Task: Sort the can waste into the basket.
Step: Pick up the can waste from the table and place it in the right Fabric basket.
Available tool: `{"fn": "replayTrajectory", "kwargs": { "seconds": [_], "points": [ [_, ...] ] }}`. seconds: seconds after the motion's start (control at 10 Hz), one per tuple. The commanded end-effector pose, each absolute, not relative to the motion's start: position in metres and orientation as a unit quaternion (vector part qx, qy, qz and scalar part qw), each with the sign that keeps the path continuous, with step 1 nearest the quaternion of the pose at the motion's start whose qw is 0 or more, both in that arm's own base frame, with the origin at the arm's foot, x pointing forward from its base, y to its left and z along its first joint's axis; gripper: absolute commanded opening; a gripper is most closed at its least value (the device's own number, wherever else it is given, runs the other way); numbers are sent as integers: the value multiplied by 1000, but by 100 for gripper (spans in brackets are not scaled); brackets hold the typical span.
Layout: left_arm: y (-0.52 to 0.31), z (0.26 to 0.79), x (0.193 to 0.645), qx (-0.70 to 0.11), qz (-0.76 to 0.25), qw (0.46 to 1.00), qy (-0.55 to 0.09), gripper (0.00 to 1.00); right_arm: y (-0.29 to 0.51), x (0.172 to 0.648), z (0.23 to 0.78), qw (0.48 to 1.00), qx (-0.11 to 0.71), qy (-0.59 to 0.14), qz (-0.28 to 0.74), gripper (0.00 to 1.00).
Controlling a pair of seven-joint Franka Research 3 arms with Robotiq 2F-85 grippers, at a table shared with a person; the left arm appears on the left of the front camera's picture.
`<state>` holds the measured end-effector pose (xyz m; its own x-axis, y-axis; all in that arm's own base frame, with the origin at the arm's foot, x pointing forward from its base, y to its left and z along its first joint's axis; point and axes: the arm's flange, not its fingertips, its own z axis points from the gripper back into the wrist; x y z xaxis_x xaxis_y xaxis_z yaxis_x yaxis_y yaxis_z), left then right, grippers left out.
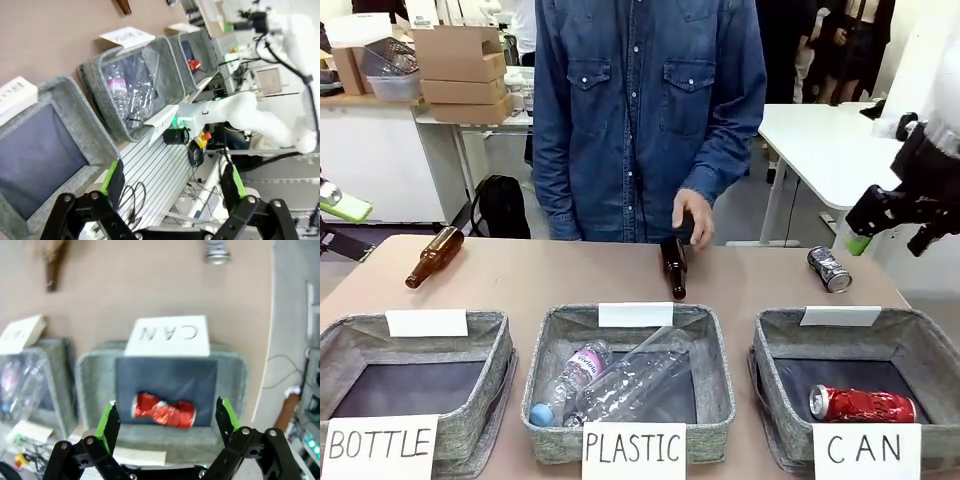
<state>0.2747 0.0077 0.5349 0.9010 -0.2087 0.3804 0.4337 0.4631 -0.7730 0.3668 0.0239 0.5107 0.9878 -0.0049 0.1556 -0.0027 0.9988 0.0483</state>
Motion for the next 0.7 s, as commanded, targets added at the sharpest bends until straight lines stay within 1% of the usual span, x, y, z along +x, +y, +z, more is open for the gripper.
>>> {"fn": "replayTrajectory", "kwargs": {
  "seconds": [0.0,0.1,0.3,0.4,0.5,0.6],
  "points": [
    [11,534,274,-481,-200,845,-119,100,12,444,482,997,6,-53,-55,100],
    [11,534,274,-481,-200,845,-119,100,-2,467,460,995,-5,-61,-82,100],
    [11,534,274,-481,-200,845,-119,100,-23,494,418,996,13,-66,-62,100],
    [11,534,274,-481,-200,845,-119,100,-31,508,396,994,11,-95,-57,100],
    [11,534,274,-481,-200,845,-119,100,-41,526,367,989,-12,-115,-97,100],
    [11,534,274,-481,-200,845,-119,100,-43,537,350,986,1,-122,-114,100]
  ]
}}
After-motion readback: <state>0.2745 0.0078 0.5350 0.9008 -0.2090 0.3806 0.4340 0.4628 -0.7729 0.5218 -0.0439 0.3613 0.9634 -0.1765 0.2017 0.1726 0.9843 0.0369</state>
